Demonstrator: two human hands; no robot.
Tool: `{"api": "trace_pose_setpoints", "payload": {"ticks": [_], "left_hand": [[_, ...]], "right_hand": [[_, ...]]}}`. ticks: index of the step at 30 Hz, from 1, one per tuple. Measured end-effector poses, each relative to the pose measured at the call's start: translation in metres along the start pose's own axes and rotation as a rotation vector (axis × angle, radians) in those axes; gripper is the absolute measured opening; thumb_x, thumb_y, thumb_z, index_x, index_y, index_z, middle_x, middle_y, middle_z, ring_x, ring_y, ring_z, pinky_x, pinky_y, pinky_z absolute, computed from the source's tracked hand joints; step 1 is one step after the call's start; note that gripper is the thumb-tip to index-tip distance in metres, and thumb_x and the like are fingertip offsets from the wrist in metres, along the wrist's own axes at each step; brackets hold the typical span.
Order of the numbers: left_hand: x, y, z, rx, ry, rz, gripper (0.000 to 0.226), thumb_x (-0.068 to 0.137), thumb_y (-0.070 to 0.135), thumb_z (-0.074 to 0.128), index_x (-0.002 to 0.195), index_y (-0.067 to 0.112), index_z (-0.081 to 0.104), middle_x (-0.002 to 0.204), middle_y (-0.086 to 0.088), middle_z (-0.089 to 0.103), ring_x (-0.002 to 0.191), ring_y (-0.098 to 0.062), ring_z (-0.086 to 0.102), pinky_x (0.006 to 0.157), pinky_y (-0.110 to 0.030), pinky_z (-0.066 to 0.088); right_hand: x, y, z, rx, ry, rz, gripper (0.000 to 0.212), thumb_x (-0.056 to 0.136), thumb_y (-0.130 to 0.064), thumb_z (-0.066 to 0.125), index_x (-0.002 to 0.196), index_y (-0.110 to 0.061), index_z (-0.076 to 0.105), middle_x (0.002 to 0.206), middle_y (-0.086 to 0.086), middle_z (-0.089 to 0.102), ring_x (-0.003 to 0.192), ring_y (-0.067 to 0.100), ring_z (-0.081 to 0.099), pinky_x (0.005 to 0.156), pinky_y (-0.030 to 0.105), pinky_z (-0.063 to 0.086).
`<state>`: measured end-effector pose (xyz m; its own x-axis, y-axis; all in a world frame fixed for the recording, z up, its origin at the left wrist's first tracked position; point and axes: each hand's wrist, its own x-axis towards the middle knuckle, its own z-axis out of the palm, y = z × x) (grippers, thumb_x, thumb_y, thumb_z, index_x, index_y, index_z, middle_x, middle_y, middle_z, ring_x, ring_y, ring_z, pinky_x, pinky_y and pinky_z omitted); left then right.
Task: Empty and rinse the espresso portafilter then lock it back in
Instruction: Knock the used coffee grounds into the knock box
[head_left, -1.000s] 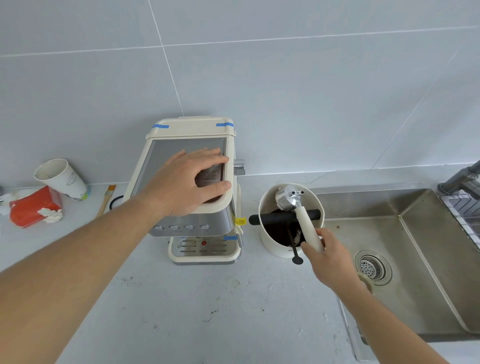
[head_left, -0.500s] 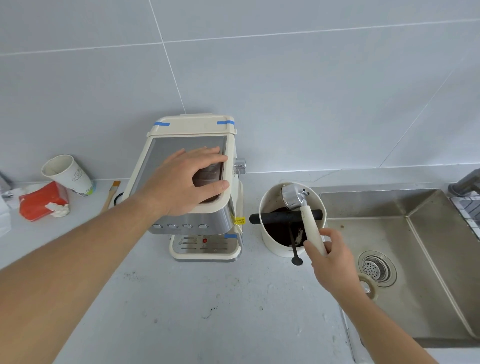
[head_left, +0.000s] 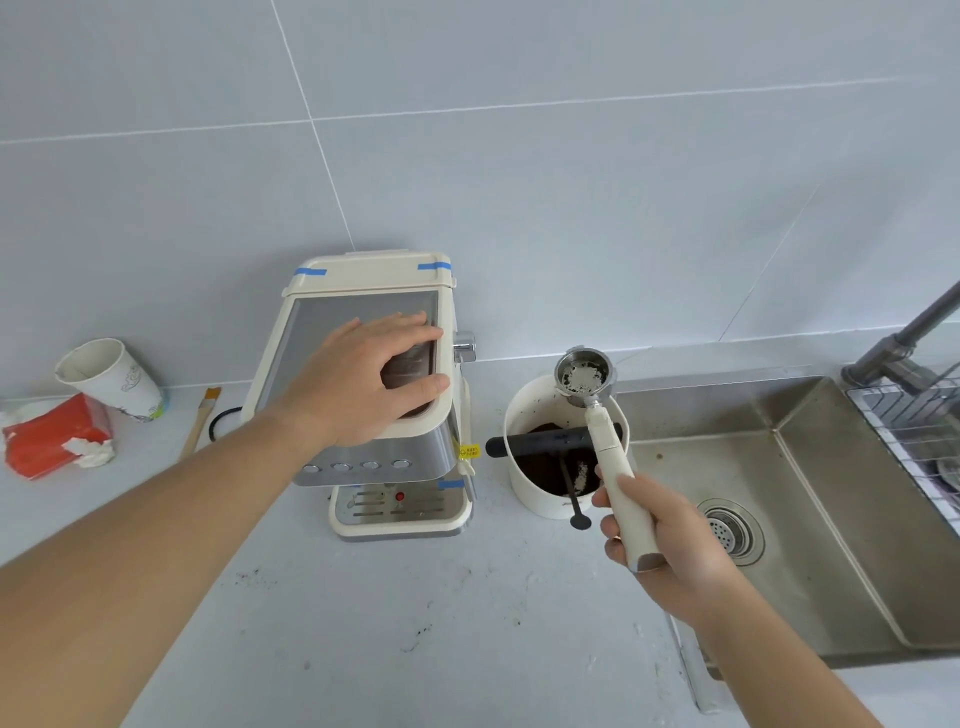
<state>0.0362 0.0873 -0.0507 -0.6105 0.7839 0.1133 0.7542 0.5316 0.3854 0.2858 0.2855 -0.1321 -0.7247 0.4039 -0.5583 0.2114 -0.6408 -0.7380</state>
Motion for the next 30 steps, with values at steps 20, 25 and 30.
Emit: {"api": "trace_pose_setpoints", "payload": {"ticks": [20, 25, 30], "left_hand": [[-0.002, 0.010, -0.010, 0.021, -0.083, -0.024, 0.055, 0.090, 0.058, 0.043, 0.139, 0.033, 0.046, 0.147, 0.016, 0.043, 0.140, -0.017, 0.035, 0.113, -0.040, 0.027], [-0.019, 0.044, -0.013, -0.303, 0.020, -0.098, 0.030, 0.085, 0.048, 0.059, 0.112, 0.036, 0.065, 0.087, 0.017, 0.058, 0.085, -0.008, 0.059, 0.080, -0.029, 0.046], [-0.039, 0.109, 0.009, -0.742, 0.009, -0.195, 0.010, 0.085, 0.037, 0.067, 0.087, 0.031, 0.074, 0.083, 0.017, 0.073, 0.080, 0.008, 0.065, 0.077, -0.018, 0.049]], "right_hand": [[-0.068, -0.011, 0.045, -0.107, 0.084, -0.199, 0.028, 0.097, -0.015, 0.051, 0.098, 0.009, 0.063, 0.075, 0.014, 0.062, 0.046, 0.022, 0.047, 0.043, 0.029, 0.037], [-0.083, -0.009, 0.039, -0.080, 0.129, -0.260, 0.011, 0.096, -0.011, 0.052, 0.089, -0.003, 0.056, 0.078, 0.017, 0.065, 0.046, 0.024, 0.047, 0.042, 0.029, 0.037], [-0.090, -0.023, 0.014, -0.076, 0.116, -0.298, 0.012, 0.095, -0.006, 0.053, 0.083, -0.004, 0.053, 0.076, 0.018, 0.064, 0.044, 0.023, 0.048, 0.040, 0.026, 0.037]]}}
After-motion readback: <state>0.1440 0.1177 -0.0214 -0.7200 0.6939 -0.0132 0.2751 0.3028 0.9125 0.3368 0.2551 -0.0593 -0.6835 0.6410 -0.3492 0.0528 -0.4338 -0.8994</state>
